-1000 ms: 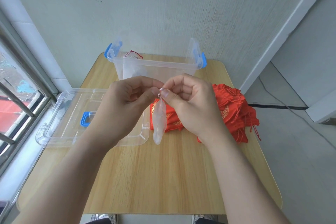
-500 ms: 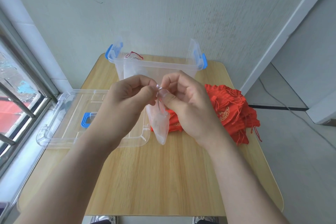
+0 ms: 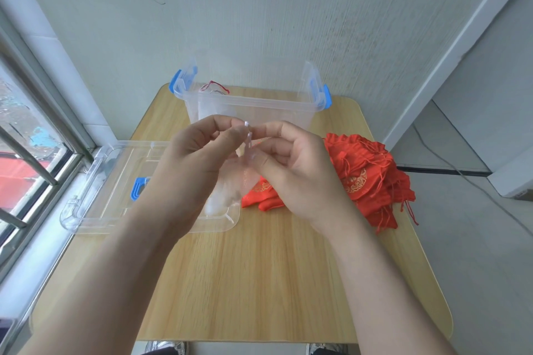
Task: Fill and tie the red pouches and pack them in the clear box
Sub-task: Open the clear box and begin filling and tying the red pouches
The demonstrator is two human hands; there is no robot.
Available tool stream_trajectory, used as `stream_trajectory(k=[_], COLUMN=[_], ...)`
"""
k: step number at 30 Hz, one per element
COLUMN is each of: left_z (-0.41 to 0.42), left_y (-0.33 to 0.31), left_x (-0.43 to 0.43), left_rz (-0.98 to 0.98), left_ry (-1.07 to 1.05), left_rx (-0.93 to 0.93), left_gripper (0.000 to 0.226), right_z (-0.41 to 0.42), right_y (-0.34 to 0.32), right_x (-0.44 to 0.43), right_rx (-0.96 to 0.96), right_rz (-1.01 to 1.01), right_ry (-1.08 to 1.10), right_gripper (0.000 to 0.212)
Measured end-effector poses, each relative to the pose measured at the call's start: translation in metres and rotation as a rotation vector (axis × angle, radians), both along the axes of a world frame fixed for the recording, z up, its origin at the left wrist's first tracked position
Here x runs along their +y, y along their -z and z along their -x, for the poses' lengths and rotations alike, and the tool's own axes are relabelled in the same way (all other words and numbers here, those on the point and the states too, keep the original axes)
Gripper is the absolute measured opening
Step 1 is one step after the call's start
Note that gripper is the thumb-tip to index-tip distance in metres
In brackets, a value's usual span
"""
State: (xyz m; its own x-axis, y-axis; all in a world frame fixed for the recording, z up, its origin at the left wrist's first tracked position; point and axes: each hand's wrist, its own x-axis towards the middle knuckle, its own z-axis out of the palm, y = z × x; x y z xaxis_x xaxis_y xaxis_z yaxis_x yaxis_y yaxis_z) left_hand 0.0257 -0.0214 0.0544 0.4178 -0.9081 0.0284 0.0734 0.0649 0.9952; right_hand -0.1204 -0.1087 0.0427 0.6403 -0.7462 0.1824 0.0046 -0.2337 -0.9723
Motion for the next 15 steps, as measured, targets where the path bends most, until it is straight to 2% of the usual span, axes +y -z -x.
stream_trajectory(k=[7, 10, 15], left_z=[-0.0002, 0.0020, 0.0068], left_y=[0.0018, 0.0006, 0.0004], left_x=[-0.0023, -0.0017, -0.0021], left_rz=[0.015, 0.009, 0.013], left_ry=[-0.040, -0.049, -0.055], left_rx=[0.039, 0.012, -0.034], left_gripper=[0.012, 0.014, 0.015], right_z=[-0.0046, -0.0062, -0.0025], right_y=[-0.0021, -0.0053, -0.0075], right_x=[-0.0001, 0.0029, 0.0030], right_rx=[0.011, -0.022, -0.007], right_rz=[0.013, 0.012, 0.002], right_ry=[0.079, 0.056, 0.010], right_gripper=[0.023, 0.028, 0.022])
